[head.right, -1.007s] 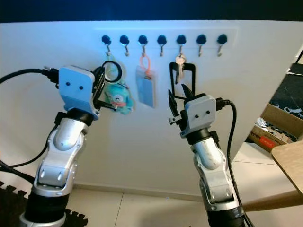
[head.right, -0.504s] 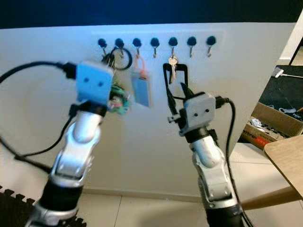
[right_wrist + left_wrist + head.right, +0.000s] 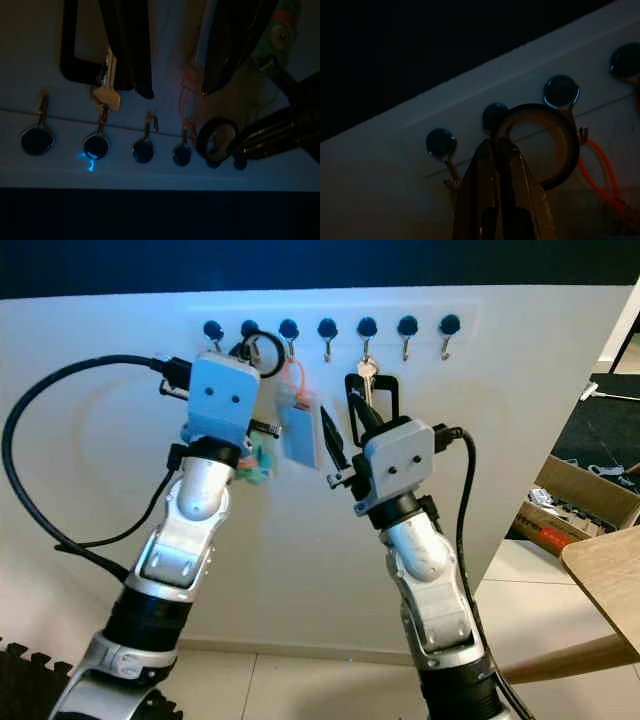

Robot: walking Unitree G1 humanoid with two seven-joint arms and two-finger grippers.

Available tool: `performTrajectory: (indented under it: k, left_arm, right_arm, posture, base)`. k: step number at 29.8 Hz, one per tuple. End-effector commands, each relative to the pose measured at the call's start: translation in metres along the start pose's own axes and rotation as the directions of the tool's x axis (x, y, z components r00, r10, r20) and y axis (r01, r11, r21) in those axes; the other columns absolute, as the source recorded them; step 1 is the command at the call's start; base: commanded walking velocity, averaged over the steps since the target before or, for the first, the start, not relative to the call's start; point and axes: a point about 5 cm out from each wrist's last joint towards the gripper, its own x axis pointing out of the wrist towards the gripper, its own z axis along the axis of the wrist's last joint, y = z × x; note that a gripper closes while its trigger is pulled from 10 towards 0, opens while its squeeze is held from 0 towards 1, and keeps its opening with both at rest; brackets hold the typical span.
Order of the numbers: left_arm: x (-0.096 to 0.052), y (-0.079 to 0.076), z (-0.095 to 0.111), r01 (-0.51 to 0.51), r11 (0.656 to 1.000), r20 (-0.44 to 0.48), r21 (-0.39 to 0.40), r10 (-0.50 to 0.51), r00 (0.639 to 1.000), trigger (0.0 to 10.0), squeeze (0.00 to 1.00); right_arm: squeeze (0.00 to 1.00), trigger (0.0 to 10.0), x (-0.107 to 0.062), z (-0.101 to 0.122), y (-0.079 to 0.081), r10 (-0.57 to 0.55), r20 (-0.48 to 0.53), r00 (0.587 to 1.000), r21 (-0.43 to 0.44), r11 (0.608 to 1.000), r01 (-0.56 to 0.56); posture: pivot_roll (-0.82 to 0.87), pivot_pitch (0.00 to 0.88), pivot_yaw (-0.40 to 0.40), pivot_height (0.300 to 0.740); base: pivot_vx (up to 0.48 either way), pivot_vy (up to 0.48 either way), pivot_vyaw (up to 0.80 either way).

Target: Hang keys on a hook

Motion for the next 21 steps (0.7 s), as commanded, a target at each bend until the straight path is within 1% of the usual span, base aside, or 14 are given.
performTrajectory:
  k: [1, 2, 4, 6, 7, 8, 11, 12, 13, 14, 15, 16, 17, 21]
  left_arm:
    - [-0.004, 0.006, -0.013, -0.021, 0.999, -0.044, 0.033, 0.023, 0.999, 10.0, 0.00]
    - [-0.004, 0.006, -0.013, -0.021, 0.999, -0.044, 0.033, 0.023, 0.999, 10.0, 0.00]
    - [-0.013, 0.005, -0.018, -0.011, 0.999, -0.062, 0.040, 0.013, 0.998, 10.0, 0.00]
    - [-0.013, 0.005, -0.018, -0.011, 0.999, -0.062, 0.040, 0.013, 0.998, 10.0, 0.00]
    - [-0.020, 0.002, -0.021, 0.000, 0.999, -0.080, 0.043, 0.004, 0.997, 10.0, 0.00]
    - [-0.022, 0.001, -0.022, 0.001, 0.999, -0.084, 0.043, 0.003, 0.996, 10.0, 0.00]
    - [-0.024, 0.000, -0.023, 0.000, 0.999, -0.089, 0.044, 0.004, 0.996, 10.0, 0.00]
    - [-0.024, 0.001, -0.023, 0.000, 0.999, -0.089, 0.045, 0.004, 0.996, 10.0, 0.01]
    - [-0.024, 0.001, -0.024, -0.003, 0.999, -0.090, 0.047, 0.007, 0.996, 10.0, 0.10]
    - [-0.024, 0.002, -0.024, -0.005, 0.999, -0.090, 0.048, 0.009, 0.996, 10.0, 0.10]
    - [-0.023, 0.002, -0.024, -0.009, 0.999, -0.089, 0.049, 0.014, 0.996, 10.0, 0.60]
    - [-0.022, 0.003, -0.024, -0.014, 0.999, -0.086, 0.050, 0.019, 0.996, 10.0, 0.90]
    - [-0.021, 0.003, -0.024, -0.019, 0.999, -0.084, 0.047, 0.023, 0.996, 10.0, 1.00]
    - [-0.020, 0.004, -0.022, -0.027, 0.999, -0.073, 0.044, 0.031, 0.997, 10.0, 1.00]
  right_arm:
    - [0.00, 10.0, 0.002, 0.006, 0.002, 0.009, 0.025, 1.000, 0.019, 1.000, -0.010]
    - [0.00, 10.0, 0.002, 0.006, 0.002, 0.009, 0.025, 1.000, 0.019, 1.000, -0.010]
    - [0.00, 10.0, 0.001, 0.005, 0.002, 0.008, 0.020, 1.000, 0.021, 1.000, -0.009]
    - [0.00, 10.0, 0.001, 0.005, 0.002, 0.008, 0.020, 1.000, 0.021, 1.000, -0.009]
    - [0.00, 10.0, 0.001, 0.004, 0.002, 0.008, 0.016, 1.000, 0.023, 1.000, -0.008]
    - [0.00, 10.0, 0.001, 0.004, 0.002, 0.008, 0.015, 1.000, 0.024, 1.000, -0.008]
    - [0.00, 10.0, 0.001, 0.003, 0.002, 0.008, 0.013, 1.000, 0.026, 1.000, -0.008]
    - [0.00, 10.0, 0.001, 0.003, 0.002, 0.007, 0.012, 1.000, 0.026, 1.000, -0.008]
    - [0.00, 10.0, 0.001, 0.003, 0.002, 0.007, 0.011, 1.000, 0.027, 1.000, -0.008]
    - [0.00, 10.0, 0.001, 0.003, 0.002, 0.007, 0.010, 1.000, 0.028, 1.000, -0.008]
    - [0.00, 10.0, 0.001, 0.002, 0.002, 0.008, 0.010, 1.000, 0.028, 1.000, -0.008]
    - [0.00, 10.0, 0.001, 0.002, 0.002, 0.008, 0.009, 1.000, 0.029, 1.000, -0.008]
    - [0.00, 10.0, 0.001, 0.002, 0.002, 0.008, 0.009, 1.000, 0.029, 1.000, -0.008]
    - [0.00, 10.0, 0.001, 0.002, 0.002, 0.008, 0.009, 1.000, 0.030, 1.000, -0.009]
  posture:
    - [-0.01, 0.173, 0.085, 0.740]
    - [-0.01, 0.173, 0.085, 0.740]
    - [0.00, 0.174, 0.084, 0.740]
    - [0.00, 0.174, 0.084, 0.740]
    - [0.00, 0.176, 0.081, 0.740]
    - [0.00, 0.176, 0.080, 0.740]
    - [0.00, 0.176, 0.079, 0.740]
    - [0.00, 0.176, 0.079, 0.740]
    - [0.00, 0.176, 0.078, 0.740]
    - [0.00, 0.176, 0.078, 0.740]
    - [0.00, 0.175, 0.078, 0.740]
    - [0.00, 0.175, 0.078, 0.740]
    - [0.00, 0.174, 0.077, 0.740]
    - [0.00, 0.173, 0.076, 0.740]
  base:
    - [0.000, 0.000, 0.00]
    - [0.000, 0.000, 0.00]
    - [0.000, 0.000, 0.00]
    - [0.000, 0.000, 0.00]
    - [0.000, 0.000, 0.00]
    - [0.000, 0.000, 0.00]
    - [0.000, 0.000, 0.00]
    - [0.000, 0.000, 0.00]
    - [0.000, 0.000, 0.00]
    - [0.000, 0.000, 0.00]
    - [0.000, 0.000, 0.00]
    - [0.000, 0.000, 0.00]
    - [0.000, 0.000, 0.00]
    - [0.000, 0.000, 0.00]
